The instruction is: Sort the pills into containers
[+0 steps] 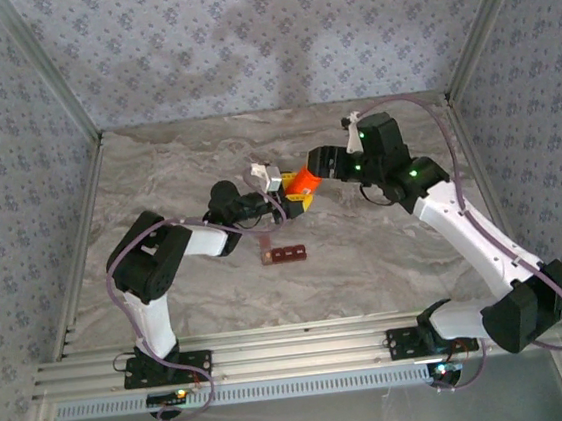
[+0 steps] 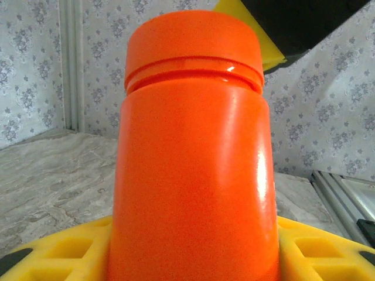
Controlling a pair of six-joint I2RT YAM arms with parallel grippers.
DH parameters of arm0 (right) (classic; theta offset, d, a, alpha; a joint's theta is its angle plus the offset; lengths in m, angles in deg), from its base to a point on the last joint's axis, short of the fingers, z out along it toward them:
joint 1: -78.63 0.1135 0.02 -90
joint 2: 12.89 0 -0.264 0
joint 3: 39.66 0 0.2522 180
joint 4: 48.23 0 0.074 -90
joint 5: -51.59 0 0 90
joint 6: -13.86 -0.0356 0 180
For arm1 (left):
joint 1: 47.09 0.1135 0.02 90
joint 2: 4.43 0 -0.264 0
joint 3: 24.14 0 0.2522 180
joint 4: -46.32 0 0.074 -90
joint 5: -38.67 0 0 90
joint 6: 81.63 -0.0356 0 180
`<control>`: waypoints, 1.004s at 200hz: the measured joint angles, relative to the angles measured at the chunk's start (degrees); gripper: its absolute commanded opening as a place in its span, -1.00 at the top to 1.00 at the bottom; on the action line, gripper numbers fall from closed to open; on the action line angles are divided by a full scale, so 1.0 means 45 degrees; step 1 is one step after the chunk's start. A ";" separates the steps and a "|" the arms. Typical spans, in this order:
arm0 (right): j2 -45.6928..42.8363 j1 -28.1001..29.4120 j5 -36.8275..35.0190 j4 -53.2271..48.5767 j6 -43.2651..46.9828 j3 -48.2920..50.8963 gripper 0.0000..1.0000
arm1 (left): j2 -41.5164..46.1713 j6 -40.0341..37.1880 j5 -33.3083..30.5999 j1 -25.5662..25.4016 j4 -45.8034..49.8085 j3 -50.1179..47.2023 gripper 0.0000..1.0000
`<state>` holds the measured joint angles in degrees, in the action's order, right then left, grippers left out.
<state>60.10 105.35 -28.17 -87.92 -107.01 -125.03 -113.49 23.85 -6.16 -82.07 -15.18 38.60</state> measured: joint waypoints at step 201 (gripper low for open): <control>0.1093 0.0597 -0.0476 0.0393 -0.0277 -0.0199 -0.13 | 0.0141 -0.0199 -0.0194 -0.0146 0.0005 0.0000 1.00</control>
<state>65.02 108.04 -30.31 -86.15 -108.26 -125.93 -112.85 22.96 -7.04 -82.73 -15.16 38.60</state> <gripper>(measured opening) 0.623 0.525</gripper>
